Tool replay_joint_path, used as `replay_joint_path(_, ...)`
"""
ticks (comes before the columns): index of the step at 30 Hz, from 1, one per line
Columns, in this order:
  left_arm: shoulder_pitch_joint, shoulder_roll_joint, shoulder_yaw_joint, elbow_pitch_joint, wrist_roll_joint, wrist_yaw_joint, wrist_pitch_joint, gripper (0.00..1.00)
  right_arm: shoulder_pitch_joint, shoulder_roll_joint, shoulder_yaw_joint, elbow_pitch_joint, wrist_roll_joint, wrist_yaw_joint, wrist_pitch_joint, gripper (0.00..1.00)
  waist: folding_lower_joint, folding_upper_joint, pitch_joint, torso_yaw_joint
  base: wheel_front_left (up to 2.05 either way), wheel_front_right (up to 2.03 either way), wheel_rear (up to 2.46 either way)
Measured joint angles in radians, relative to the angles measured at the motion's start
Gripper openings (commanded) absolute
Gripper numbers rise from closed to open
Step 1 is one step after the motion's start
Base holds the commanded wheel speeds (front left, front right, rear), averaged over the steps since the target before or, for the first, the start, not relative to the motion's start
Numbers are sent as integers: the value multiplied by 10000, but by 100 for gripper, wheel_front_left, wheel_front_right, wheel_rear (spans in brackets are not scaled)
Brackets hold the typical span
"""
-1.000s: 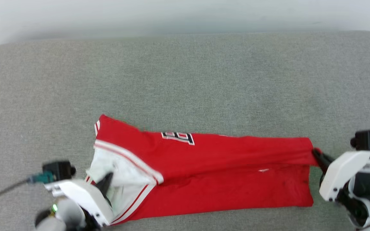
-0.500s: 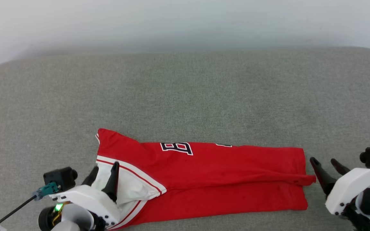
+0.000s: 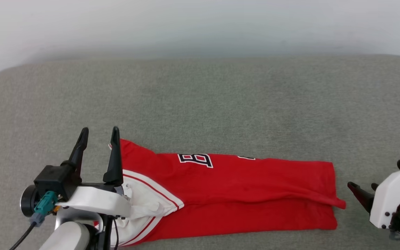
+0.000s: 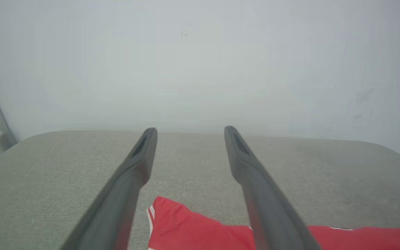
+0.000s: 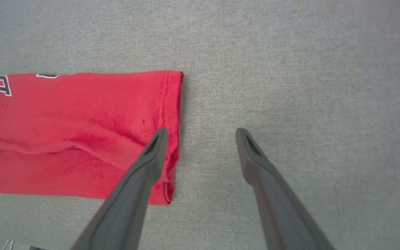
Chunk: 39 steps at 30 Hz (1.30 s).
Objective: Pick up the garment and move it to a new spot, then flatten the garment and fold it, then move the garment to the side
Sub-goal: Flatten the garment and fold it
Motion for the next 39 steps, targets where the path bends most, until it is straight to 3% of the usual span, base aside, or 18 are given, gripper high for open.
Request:
replay_joint_path(12,-156,-268,35,-619,1030,-107,-15,100,-456,654,297,1058,111,-2,907,100,1,0,1048,830,0,0,0)
replay_joint_path(13,-161,-299,38,-621,1051,-134,-15,100,-520,619,326,1174,148,-2,943,82,1,0,1107,879,0,0,0)
replay_joint_path(14,-166,-332,29,-616,1076,-148,-15,100,-547,583,362,1254,169,-2,993,34,1,0,1151,922,0,0,0)
replay_joint_path(15,-166,-368,23,-596,1083,-194,-15,100,-587,533,407,1313,188,-2,1011,0,1,0,1189,954,0,0,0)
replay_joint_path(28,55,-428,142,-311,1223,-353,-17,100,-953,163,734,1413,422,2,819,0,1,0,700,626,0,0,0)
replay_joint_path(33,190,-362,119,-326,1225,-297,2,100,-950,-25,-176,1193,240,2,1091,0,1,0,484,318,0,0,0)
replay_joint_path(39,250,-301,84,-380,1225,-221,56,100,-709,-2,-2057,765,-174,2,1557,0,1,1,404,42,0,0,0)
